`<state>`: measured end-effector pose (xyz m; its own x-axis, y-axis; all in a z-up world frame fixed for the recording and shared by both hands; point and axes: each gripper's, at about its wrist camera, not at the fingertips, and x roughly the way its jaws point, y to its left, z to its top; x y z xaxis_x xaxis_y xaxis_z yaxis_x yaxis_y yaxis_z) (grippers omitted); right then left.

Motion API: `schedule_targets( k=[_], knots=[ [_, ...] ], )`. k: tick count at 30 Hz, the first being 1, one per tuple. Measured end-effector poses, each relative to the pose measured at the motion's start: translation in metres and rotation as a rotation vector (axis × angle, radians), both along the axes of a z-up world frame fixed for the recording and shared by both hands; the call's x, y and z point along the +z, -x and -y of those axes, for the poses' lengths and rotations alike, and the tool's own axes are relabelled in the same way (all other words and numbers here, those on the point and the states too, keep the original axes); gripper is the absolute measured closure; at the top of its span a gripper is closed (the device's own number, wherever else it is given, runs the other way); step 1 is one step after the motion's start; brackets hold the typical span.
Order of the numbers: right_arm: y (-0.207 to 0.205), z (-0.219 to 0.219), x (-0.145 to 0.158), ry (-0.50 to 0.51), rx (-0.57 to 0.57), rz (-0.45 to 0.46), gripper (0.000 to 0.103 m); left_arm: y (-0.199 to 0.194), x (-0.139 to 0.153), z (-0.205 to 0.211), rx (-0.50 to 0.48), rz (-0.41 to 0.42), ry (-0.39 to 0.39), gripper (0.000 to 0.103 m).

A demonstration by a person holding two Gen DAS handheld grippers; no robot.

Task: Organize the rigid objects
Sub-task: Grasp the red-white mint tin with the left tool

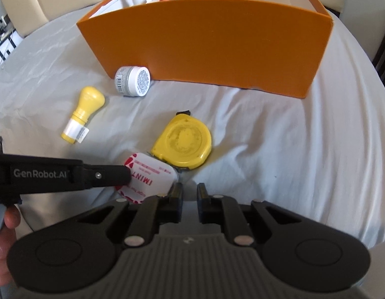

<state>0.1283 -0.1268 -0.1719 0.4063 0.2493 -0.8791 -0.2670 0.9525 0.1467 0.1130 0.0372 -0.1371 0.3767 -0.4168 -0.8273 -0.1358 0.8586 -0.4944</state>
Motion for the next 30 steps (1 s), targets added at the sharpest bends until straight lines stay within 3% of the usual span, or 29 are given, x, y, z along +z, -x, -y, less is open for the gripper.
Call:
schedule_targets(
  k=[8, 12, 14, 18, 20, 22, 23, 24, 26, 30],
  knots=[
    [0.000, -0.011, -0.002, -0.040, 0.088, -0.008, 0.092, -0.004, -0.011, -0.002, 0.044, -0.031, 0.048, 0.032],
    [-0.003, -0.010, -0.004, -0.047, 0.075, -0.025, 0.092, -0.005, -0.011, 0.001, 0.035, -0.018, 0.032, 0.033],
    [-0.003, -0.010, -0.004, -0.050, 0.070, -0.027, 0.092, -0.003, -0.009, 0.001, 0.033, -0.003, 0.031, 0.049],
    [-0.004, -0.003, -0.001, -0.047, 0.017, -0.010, 0.092, 0.000, -0.004, -0.004, 0.048, 0.032, 0.039, 0.059],
    [-0.002, 0.004, 0.003, -0.057, -0.034, 0.013, 0.091, 0.002, 0.001, -0.003, 0.044, 0.070, 0.026, 0.070],
    [-0.002, 0.010, 0.007, -0.077, -0.070, 0.040, 0.089, 0.004, 0.011, 0.000, 0.026, 0.135, -0.007, 0.074],
    [-0.003, 0.012, 0.008, -0.088, -0.080, 0.047, 0.077, 0.005, 0.015, 0.002, 0.013, 0.164, -0.025, 0.076],
    [-0.004, 0.012, 0.009, -0.092, -0.088, 0.051, 0.073, 0.005, 0.018, 0.005, 0.000, 0.182, -0.037, 0.077],
    [-0.008, 0.011, 0.009, -0.092, -0.095, 0.058, 0.072, 0.004, 0.021, 0.006, -0.014, 0.207, -0.021, 0.082],
    [-0.013, 0.005, 0.003, -0.071, -0.081, 0.026, 0.074, 0.000, 0.021, 0.009, -0.031, 0.205, -0.019, 0.082]
  ],
)
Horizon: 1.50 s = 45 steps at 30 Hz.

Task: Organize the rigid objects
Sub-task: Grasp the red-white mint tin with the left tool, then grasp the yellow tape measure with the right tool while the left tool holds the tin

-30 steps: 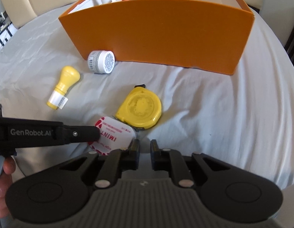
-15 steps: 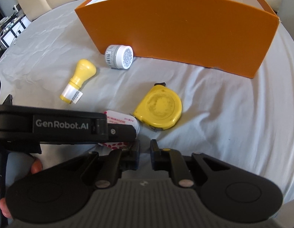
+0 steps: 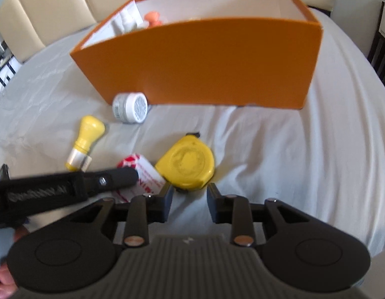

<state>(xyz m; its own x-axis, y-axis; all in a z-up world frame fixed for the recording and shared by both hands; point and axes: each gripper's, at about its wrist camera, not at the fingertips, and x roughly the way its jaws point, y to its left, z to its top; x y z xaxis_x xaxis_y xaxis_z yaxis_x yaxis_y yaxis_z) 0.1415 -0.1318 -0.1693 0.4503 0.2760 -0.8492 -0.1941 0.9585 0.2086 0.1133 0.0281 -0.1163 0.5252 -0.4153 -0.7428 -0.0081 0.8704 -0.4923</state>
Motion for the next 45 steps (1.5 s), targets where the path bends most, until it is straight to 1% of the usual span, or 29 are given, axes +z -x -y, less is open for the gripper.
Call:
schedule_targets(
  k=[1, 3, 4, 5, 7, 9, 11, 12, 13, 14, 15, 16, 17, 19, 21, 22, 25, 28, 31, 33, 37, 42, 45],
  knots=[
    [-0.001, -0.001, -0.001, -0.004, 0.007, -0.004, 0.077, -0.002, -0.002, 0.002, -0.012, -0.016, 0.009, 0.082],
    [-0.003, -0.003, -0.003, -0.005, 0.016, -0.019, 0.078, -0.006, -0.009, 0.005, -0.032, -0.049, 0.020, 0.081],
    [-0.003, -0.004, -0.005, 0.006, 0.020, -0.027, 0.080, -0.006, -0.010, 0.005, -0.029, -0.051, 0.006, 0.079],
    [-0.004, -0.005, -0.006, 0.015, 0.020, -0.034, 0.082, -0.006, -0.011, 0.005, -0.029, -0.046, 0.002, 0.079],
    [-0.004, -0.004, -0.005, 0.007, 0.016, -0.029, 0.081, -0.005, -0.009, 0.002, -0.014, -0.034, 0.008, 0.080],
    [-0.001, -0.002, -0.002, 0.007, 0.005, -0.002, 0.081, -0.003, -0.004, -0.002, 0.018, -0.006, -0.018, 0.083],
    [0.003, -0.001, 0.004, 0.009, 0.000, 0.041, 0.080, -0.004, 0.002, -0.009, 0.063, 0.005, -0.045, 0.083],
    [0.005, -0.001, 0.008, 0.017, 0.004, 0.065, 0.077, -0.007, 0.004, -0.011, 0.076, -0.001, -0.068, 0.083],
    [0.005, -0.003, 0.011, 0.034, 0.007, 0.090, 0.069, -0.011, 0.006, -0.012, 0.082, -0.020, -0.093, 0.083],
    [0.004, -0.006, 0.014, 0.054, 0.016, 0.112, 0.059, -0.015, 0.009, -0.015, 0.092, -0.035, -0.100, 0.083],
    [0.002, -0.010, 0.016, 0.081, 0.031, 0.131, 0.054, -0.019, 0.011, -0.016, 0.095, -0.037, -0.098, 0.083],
    [-0.002, -0.014, 0.015, 0.110, 0.045, 0.138, 0.045, -0.023, 0.011, -0.017, 0.094, -0.034, -0.099, 0.083],
    [-0.006, -0.018, 0.014, 0.134, 0.070, 0.131, 0.042, -0.026, 0.011, -0.017, 0.090, -0.033, -0.106, 0.083],
    [-0.013, -0.025, 0.007, 0.161, 0.126, 0.094, 0.042, -0.029, 0.004, -0.019, 0.086, -0.035, -0.095, 0.083],
    [-0.016, -0.028, 0.002, 0.177, 0.148, 0.066, 0.042, -0.028, -0.005, -0.021, 0.083, -0.045, -0.078, 0.083],
    [-0.018, -0.028, 0.000, 0.179, 0.146, 0.057, 0.042, -0.028, -0.007, -0.020, 0.077, -0.042, -0.080, 0.083],
    [-0.023, -0.025, -0.004, 0.160, 0.130, 0.035, 0.041, -0.030, -0.006, -0.013, 0.057, -0.028, -0.117, 0.083],
    [-0.031, -0.027, -0.009, 0.157, 0.100, 0.040, 0.041, -0.032, -0.011, -0.011, 0.056, -0.052, -0.114, 0.083],
    [-0.036, -0.030, -0.013, 0.157, 0.091, 0.036, 0.042, -0.034, -0.018, -0.014, 0.066, -0.088, -0.083, 0.083],
    [-0.037, -0.033, -0.014, 0.157, 0.094, 0.038, 0.046, -0.034, -0.019, -0.014, 0.069, -0.100, -0.073, 0.083],
    [-0.036, -0.030, -0.013, 0.141, 0.085, 0.039, 0.047, -0.035, -0.020, -0.015, 0.072, -0.100, -0.071, 0.083],
    [-0.034, -0.027, -0.009, 0.120, 0.072, 0.048, 0.047, -0.032, -0.018, -0.020, 0.086, -0.089, -0.040, 0.083],
    [-0.025, -0.024, 0.004, 0.117, 0.068, 0.097, 0.047, -0.027, -0.010, -0.022, 0.095, -0.057, -0.025, 0.083]
  ],
)
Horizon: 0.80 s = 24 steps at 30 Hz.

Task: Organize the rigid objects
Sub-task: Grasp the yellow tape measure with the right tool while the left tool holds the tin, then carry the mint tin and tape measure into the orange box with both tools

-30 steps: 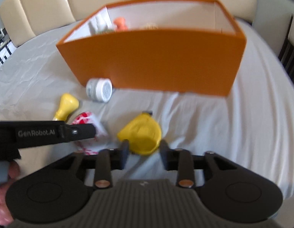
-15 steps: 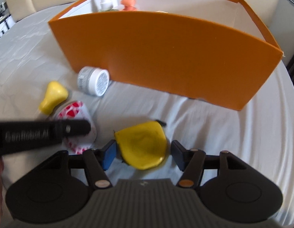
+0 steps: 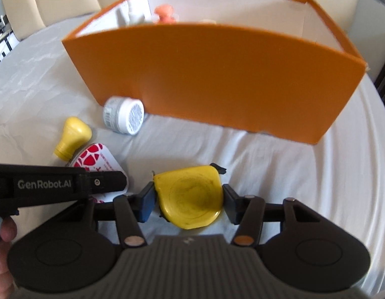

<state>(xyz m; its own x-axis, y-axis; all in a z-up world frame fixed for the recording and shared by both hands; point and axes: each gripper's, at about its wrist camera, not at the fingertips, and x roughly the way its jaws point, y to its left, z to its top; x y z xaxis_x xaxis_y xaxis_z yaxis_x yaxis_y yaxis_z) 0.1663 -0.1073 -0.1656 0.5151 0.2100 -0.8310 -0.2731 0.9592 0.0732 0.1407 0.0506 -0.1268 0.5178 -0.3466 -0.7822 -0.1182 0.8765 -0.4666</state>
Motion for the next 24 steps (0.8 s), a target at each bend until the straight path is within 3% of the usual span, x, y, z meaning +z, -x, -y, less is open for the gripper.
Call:
schedule_targets(
  k=[12, 24],
  knots=[
    [0.019, 0.013, 0.064, 0.015, 0.049, 0.146, 0.047, 0.016, 0.069, 0.002, -0.010, 0.183, 0.061, 0.083],
    [-0.020, 0.026, 0.131, -0.010, 0.050, 0.295, 0.047, -0.028, 0.140, 0.014, -0.044, 0.340, 0.054, 0.083]
  ],
)
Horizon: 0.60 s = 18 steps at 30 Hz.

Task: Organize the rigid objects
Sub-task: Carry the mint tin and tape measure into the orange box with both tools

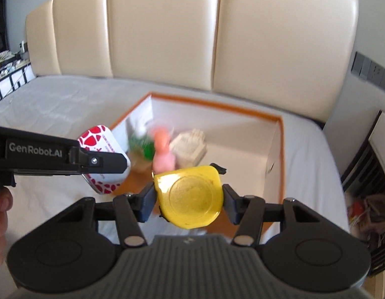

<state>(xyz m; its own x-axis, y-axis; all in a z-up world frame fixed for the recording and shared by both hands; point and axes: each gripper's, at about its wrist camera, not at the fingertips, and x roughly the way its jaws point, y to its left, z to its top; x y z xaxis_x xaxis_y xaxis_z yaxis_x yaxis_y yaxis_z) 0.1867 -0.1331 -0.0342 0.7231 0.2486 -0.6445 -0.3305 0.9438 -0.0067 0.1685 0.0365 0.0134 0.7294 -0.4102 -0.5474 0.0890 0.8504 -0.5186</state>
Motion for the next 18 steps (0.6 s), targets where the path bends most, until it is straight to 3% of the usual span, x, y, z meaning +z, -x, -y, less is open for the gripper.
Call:
schedule_targets(
  k=[8, 18],
  knots=[
    [-0.053, 0.007, 0.011, -0.011, -0.020, -0.004, 0.047, -0.053, 0.010, 0.008, -0.058, 0.019, -0.039, 0.083],
    [-0.121, 0.006, -0.039, 0.050, -0.016, -0.228, 0.047, -0.103, -0.031, 0.025, -0.155, -0.103, -0.078, 0.083]
  ],
)
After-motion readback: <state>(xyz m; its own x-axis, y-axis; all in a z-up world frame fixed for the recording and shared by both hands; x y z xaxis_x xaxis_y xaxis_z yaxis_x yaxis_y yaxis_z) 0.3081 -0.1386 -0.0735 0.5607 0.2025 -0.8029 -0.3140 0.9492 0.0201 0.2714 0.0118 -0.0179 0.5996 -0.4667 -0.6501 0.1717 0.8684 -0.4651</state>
